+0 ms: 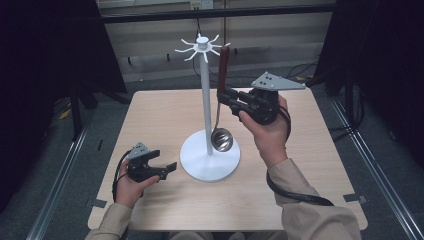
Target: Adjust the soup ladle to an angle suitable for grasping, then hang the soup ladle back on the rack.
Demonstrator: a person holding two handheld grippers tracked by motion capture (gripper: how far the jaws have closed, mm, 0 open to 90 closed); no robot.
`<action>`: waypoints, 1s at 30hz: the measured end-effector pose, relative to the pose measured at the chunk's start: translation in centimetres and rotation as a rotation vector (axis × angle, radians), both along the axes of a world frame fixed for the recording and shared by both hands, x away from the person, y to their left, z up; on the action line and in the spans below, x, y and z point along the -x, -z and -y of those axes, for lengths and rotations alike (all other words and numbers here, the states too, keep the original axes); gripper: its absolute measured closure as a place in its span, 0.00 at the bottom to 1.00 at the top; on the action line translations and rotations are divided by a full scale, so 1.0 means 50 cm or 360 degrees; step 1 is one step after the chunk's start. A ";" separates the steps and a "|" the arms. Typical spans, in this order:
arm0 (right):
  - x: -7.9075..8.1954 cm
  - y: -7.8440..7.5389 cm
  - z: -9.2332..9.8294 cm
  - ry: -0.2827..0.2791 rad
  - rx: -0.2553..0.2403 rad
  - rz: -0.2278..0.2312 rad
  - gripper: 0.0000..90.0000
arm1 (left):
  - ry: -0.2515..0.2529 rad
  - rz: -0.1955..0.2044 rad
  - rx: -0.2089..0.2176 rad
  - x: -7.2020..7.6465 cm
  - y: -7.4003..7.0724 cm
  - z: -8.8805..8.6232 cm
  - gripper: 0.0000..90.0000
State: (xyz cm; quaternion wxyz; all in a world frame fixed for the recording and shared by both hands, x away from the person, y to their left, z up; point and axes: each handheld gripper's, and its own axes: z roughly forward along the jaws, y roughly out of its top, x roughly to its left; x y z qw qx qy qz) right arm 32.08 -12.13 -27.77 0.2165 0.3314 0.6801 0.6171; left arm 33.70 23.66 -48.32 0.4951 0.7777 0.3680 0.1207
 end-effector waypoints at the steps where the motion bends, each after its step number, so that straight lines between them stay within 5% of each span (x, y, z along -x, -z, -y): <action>1: -0.001 0.001 0.000 -0.0002 0.0000 0.0002 0.83 | 0.0001 0.0000 0.0001 0.000 0.000 0.000 0.09; 30: -0.008 0.001 -0.010 0.0023 -0.0002 0.0007 0.83 | 0.0000 0.0002 -0.0016 0.005 0.000 -0.009 0.09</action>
